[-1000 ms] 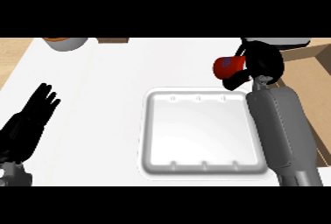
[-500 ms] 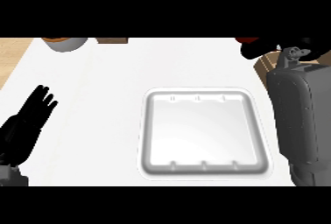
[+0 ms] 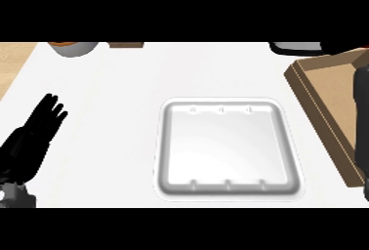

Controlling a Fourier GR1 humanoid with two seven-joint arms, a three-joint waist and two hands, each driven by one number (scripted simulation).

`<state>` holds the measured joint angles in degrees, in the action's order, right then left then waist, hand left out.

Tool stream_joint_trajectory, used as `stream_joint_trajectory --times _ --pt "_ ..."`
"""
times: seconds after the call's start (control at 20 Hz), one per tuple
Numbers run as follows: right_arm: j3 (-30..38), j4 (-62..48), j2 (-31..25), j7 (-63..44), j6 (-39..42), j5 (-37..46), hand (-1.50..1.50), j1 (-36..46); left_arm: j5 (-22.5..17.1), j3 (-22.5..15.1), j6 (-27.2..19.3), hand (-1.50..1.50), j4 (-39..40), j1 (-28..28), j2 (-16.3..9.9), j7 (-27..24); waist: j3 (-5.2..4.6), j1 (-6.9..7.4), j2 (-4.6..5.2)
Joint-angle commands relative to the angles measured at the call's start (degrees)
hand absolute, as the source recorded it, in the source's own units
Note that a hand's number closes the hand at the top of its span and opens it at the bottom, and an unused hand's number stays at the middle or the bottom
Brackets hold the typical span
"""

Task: Pick the can from the tray and place it in the cardboard box

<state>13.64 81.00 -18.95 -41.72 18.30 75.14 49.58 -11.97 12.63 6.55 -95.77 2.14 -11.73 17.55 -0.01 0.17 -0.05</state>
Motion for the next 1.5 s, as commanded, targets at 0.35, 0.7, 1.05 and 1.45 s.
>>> stream_joint_trajectory --times 0.35,0.7,1.05,1.45 --pt "6.2 -18.7 -10.0 13.4 -13.3 -3.9 1.5 -0.7 1.5 -1.1 0.2 0.0 1.7 -0.5 1.3 -1.8 0.01 0.64 0.32" --pt "7.3 -24.7 -9.0 18.4 -20.1 -7.4 1.5 -5.0 0.1 -0.3 0.7 0.0 1.0 1.3 0.4 0.4 0.02 0.31 0.17" --pt "13.7 -38.3 -11.5 19.4 -20.9 -11.5 1.5 -7.0 1.2 -0.3 -0.3 0.0 1.7 2.2 0.9 -0.5 0.07 0.74 0.45" --pt "15.3 -40.9 -8.8 32.0 -27.3 -18.6 -1.5 -11.5 0.0 1.1 1.1 0.0 4.2 3.2 -0.5 -0.4 0.06 0.02 0.25"
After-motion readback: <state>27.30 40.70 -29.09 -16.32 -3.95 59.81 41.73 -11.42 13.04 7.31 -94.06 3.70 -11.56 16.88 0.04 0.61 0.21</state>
